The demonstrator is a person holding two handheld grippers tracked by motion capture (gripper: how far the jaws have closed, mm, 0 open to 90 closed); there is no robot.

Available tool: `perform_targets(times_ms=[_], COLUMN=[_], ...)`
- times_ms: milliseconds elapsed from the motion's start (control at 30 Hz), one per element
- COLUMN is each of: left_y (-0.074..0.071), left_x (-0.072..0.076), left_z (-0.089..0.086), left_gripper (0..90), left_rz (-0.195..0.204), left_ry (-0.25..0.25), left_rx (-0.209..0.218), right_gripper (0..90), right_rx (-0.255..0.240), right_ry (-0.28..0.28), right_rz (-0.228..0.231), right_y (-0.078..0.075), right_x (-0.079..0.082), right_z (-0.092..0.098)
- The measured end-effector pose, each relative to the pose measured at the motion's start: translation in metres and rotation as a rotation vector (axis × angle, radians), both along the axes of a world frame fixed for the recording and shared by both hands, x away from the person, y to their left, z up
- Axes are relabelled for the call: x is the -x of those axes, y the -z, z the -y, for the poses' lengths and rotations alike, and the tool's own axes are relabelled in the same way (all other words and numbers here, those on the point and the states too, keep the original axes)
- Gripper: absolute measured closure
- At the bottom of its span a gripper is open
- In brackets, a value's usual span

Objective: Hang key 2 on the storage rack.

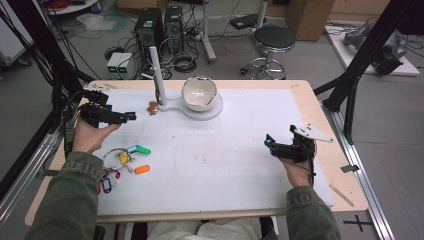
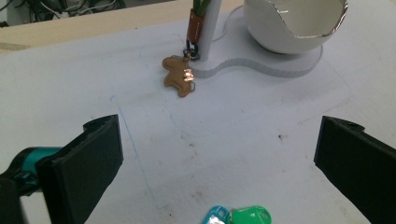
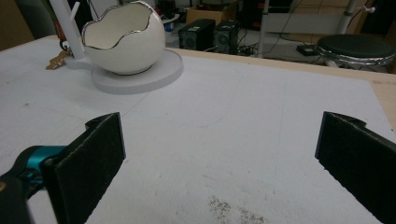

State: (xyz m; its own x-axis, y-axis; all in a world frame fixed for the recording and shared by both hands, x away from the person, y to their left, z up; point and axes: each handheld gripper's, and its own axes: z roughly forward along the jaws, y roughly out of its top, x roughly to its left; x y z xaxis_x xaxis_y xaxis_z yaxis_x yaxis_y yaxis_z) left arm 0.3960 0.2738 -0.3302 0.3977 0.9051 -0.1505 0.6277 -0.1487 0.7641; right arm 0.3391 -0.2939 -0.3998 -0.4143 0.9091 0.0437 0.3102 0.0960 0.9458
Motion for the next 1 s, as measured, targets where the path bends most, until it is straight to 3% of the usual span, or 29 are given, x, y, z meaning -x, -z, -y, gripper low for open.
perform_targets(times_ms=[367, 467, 1000], left_y=[0.010, 0.011, 0.036], left_x=[0.011, 0.014, 0.032], left_z=[-0.001, 0.000, -0.001], left_gripper=[1.7, 1.6, 1.6], left_rz=[-0.026, -0.019, -0.068], left_ry=[0.007, 0.006, 0.031], left_rx=[-0.026, -0.021, -0.019], right_gripper=[0.5, 0.5, 0.5], right_rx=[-0.001, 0.000, -0.001], right_ry=[-0.001, -0.001, -0.001], right_rz=[-0.005, -0.005, -0.002], right_y=[0.000, 0.000, 0.000], right_x=[0.000, 0.000, 0.000], right_z=[0.000, 0.000, -0.001])
